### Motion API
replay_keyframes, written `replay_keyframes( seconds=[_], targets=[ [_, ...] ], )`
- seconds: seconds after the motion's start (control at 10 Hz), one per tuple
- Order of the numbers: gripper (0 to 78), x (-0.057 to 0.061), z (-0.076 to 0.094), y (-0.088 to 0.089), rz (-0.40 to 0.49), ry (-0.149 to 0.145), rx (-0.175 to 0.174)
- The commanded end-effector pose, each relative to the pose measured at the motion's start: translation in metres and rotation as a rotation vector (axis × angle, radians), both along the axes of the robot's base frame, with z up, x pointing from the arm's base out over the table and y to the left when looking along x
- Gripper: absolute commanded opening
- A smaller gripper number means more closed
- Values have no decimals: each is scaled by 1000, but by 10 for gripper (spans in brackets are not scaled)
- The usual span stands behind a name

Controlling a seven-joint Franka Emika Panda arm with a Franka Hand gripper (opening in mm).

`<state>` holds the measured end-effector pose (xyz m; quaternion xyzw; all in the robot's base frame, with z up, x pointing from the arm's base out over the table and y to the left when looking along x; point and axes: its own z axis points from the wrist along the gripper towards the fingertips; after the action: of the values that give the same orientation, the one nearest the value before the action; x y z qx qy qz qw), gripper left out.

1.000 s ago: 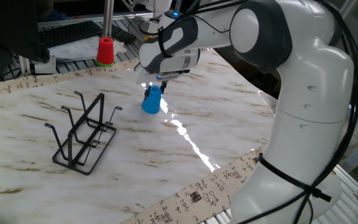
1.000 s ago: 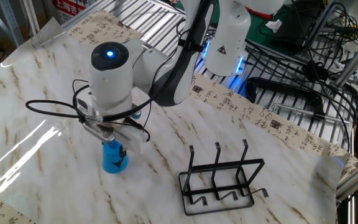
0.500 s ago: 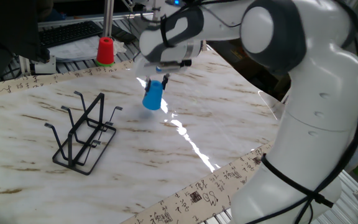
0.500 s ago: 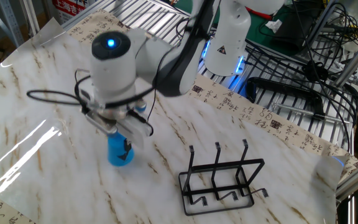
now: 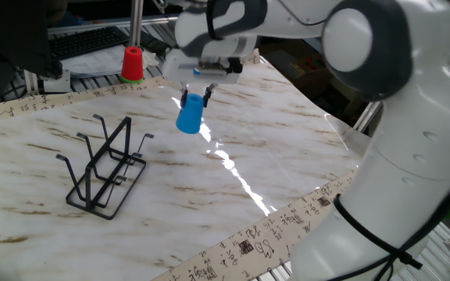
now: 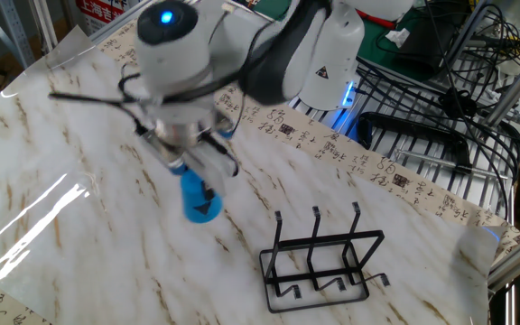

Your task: Put the cup on the cup rack

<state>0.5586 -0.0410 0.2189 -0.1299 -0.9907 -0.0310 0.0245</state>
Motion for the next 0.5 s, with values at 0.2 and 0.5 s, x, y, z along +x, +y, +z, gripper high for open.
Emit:
replay_keyframes(
  seconds=[0.2, 0.5],
  targets=[
    [13, -23, 35, 27, -120, 56, 101],
    [13, -24, 39, 31, -146, 65, 145]
  ],
)
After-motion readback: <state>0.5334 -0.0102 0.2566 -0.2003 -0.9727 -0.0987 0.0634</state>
